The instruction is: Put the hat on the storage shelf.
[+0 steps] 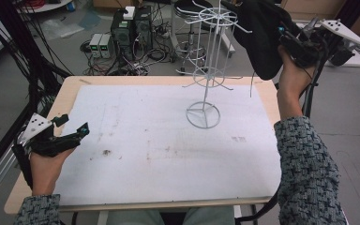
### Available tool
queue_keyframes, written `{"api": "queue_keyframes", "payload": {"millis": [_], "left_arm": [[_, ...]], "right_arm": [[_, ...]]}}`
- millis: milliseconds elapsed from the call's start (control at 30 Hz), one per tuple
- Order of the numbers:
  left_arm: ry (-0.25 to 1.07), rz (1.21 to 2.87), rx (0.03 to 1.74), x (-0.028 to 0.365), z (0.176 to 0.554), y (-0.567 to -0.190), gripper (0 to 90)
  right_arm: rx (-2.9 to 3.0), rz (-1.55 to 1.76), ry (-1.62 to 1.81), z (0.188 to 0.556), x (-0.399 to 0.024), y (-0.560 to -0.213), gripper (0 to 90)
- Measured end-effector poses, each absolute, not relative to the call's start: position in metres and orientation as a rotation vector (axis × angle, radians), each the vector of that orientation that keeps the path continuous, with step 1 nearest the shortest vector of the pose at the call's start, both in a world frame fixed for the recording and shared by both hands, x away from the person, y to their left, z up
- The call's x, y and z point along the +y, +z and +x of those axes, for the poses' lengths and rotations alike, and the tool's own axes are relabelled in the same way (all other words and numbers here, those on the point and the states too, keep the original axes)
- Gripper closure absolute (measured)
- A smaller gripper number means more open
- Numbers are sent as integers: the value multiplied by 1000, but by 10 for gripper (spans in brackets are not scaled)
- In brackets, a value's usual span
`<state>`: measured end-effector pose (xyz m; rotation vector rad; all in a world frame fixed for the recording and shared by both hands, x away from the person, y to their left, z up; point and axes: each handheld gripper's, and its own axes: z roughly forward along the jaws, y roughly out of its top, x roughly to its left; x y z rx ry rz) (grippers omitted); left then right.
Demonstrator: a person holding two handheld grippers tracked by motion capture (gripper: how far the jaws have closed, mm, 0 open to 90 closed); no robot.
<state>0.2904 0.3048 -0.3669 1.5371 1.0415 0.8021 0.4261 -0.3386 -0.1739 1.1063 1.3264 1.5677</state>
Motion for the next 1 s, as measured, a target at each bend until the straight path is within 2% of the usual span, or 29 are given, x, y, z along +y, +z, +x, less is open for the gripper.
{"api": "queue_keyframes", "payload": {"millis": [1000], "left_arm": [[806,1530,1041,307,289,-366,186]], "right_arm": [[1394,1116,1459,432,-337,-178,427]]}}
